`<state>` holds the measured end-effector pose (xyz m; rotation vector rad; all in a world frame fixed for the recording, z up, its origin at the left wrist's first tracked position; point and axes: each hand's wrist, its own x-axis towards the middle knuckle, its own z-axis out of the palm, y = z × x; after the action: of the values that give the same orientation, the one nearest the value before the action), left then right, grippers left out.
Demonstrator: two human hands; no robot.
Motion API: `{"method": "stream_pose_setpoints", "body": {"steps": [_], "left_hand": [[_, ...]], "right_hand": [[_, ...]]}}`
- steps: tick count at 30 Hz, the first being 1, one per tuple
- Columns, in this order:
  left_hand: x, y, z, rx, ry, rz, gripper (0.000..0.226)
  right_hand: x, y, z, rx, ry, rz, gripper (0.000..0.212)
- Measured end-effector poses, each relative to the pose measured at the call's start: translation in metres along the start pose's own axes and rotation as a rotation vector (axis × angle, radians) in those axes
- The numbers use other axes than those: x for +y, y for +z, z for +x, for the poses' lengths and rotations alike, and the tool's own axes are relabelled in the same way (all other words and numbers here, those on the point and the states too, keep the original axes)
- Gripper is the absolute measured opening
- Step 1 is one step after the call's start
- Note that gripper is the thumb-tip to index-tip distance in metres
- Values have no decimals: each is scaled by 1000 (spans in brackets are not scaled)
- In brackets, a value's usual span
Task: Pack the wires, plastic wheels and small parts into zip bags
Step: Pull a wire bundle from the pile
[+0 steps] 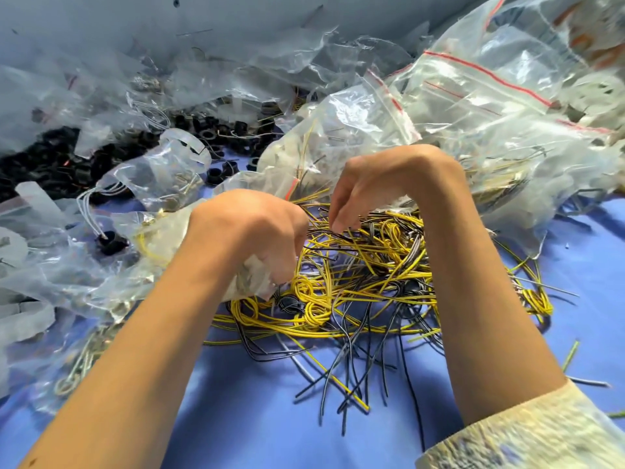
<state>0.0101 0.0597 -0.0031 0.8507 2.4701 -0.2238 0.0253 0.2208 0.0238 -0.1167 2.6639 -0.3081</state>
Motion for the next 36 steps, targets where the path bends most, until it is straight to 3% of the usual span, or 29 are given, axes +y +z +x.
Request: {"method": "stream_pose_setpoints", "body": {"steps": [9,14,20,26,31,34,36], "left_hand": [[6,10,8,52,-49,44,21],[4,-2,-11,-19,-46,56,32],[-4,-14,-33,33,62,-43,28],[-10,-28,-44,422,255,-255,7],[-15,-35,-51,845,280,-337,21],[-13,-37,-51,996,251,-411,15],[-12,-38,-50,1079,206,-456,11]], "right_hand": [[2,1,3,6,-6,69,9],[1,1,3,25,4,85,18],[1,0,1,57,-13,111,21],[-15,-6,-8,177,-216,267,22],[-24,-7,-18,147,-282,597,38],[-24,-10,-21,202,-316,764,41],[-25,-12,-19,252,-306,731,45]]}}
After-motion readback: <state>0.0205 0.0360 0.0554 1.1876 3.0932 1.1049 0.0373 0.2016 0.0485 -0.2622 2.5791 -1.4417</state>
